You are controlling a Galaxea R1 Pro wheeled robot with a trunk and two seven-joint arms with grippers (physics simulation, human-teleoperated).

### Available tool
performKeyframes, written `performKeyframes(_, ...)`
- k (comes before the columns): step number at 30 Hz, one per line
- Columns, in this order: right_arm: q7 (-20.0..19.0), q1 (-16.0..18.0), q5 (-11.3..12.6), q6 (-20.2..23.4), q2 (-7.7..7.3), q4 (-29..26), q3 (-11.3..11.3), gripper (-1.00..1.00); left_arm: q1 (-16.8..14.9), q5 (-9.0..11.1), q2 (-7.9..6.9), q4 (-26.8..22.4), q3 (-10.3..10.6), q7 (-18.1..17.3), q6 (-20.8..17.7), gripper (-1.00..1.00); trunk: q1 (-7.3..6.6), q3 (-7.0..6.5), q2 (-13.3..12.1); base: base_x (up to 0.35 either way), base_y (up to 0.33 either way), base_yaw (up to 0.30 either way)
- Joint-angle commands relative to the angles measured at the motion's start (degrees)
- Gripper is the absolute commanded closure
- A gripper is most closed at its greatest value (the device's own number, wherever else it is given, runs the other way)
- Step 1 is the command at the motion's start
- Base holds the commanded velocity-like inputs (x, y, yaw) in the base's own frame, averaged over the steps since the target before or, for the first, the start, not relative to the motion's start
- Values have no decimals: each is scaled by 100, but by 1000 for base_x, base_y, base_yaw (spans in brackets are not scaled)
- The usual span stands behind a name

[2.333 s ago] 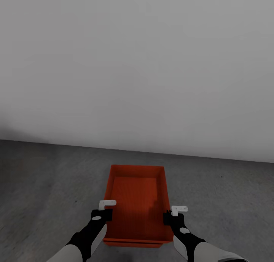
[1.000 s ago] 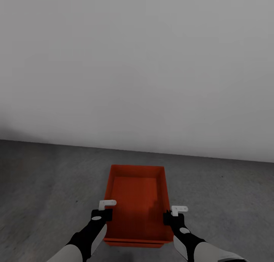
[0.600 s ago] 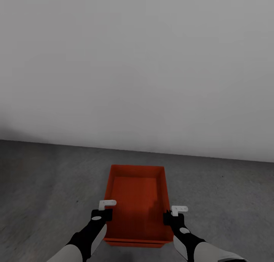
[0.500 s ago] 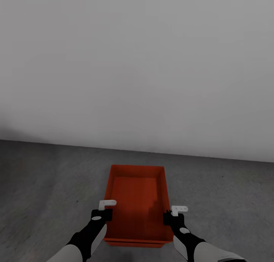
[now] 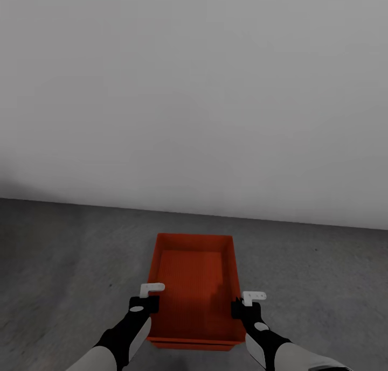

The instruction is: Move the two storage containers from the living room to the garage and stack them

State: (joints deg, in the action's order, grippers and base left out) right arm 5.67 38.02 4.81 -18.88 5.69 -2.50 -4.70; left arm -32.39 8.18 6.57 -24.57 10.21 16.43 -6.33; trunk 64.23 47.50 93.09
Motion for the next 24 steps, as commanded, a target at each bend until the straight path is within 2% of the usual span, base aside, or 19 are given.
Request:
performKeyframes(1,-22,4,29,-222,-68,-13,234,100,-1,115,-16,-1,-221,63,-35,100,-1,4,2,0,3,0)
performKeyframes(12,-22,4,29,-222,-68,-13,234,100,-2,113,-16,3,-221,62,-35,100,-1,4,2,0,5,0)
performKeyframes(24,-21,4,29,-222,-68,-13,235,100,-2,113,-16,4,-221,63,-35,100,-1,4,2,0,60,0)
